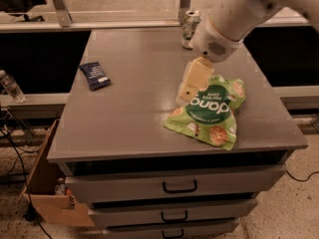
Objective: Move rxbar blueberry near 7up can
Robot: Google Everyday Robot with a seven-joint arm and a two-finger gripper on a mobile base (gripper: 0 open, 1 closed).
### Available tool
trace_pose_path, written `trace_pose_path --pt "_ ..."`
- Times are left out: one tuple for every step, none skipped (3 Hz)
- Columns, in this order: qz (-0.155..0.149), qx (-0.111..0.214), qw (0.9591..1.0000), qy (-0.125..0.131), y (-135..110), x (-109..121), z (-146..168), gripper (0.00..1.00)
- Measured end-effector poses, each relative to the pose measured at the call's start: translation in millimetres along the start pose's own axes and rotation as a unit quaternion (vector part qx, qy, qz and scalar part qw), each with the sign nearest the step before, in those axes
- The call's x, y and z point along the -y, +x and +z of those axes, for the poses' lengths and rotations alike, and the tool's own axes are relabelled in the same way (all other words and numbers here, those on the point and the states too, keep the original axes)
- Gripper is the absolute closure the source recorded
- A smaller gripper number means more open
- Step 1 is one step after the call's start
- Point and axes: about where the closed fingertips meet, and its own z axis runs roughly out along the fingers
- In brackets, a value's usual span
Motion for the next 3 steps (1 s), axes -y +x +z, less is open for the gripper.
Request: trace_pose_path --pt "0.029 0.051 0.9980 -0.025 -52.0 11.5 50.7 0.00" --pt "0.056 0.094 0.9934 -0.034 -103.8 25.4 87.4 0.00" --pt "0.085 0.144 0.9849 -0.045 -159.2 35.7 113.6 0.00"
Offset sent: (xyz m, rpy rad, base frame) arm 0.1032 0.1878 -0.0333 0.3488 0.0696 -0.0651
